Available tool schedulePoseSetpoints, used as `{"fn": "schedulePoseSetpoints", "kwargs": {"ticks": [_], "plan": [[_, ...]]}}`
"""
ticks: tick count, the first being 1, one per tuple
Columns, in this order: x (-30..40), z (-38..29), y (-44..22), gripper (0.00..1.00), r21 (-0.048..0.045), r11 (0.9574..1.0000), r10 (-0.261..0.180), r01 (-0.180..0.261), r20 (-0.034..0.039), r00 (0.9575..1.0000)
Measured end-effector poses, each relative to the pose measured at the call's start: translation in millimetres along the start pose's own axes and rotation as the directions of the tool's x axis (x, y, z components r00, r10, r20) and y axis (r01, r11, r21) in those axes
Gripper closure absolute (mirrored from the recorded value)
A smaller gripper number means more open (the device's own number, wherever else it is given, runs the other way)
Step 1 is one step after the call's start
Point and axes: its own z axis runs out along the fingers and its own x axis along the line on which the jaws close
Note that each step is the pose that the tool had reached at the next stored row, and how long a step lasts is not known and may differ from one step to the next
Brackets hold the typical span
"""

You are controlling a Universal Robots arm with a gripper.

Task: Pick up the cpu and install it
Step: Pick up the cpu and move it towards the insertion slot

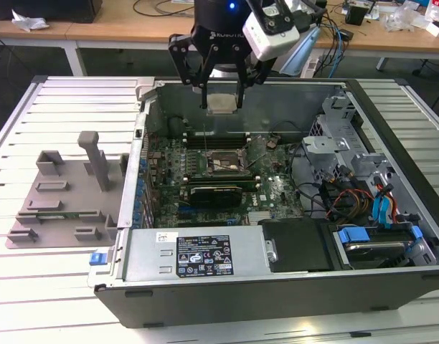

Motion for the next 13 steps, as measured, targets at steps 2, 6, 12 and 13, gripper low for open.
{"fn": "schedulePoseSetpoints", "kwargs": {"ticks": [2,6,12,13], "plan": [[-0.8,0.2,2.1,0.45,0.0002,1.0,0.0,0.0,-0.0001,1.0],[-3.7,2.6,4.3,0.45,0.0001,1.0,0.0,0.0,-0.0001,1.0],[-5.4,10.0,4.4,0.45,0.0012,1.0,0.0,0.0,-0.0001,1.0],[-5.8,13.1,4.3,0.45,0.0015,1.0,0.0,0.0,-0.0002,1.0]]}}
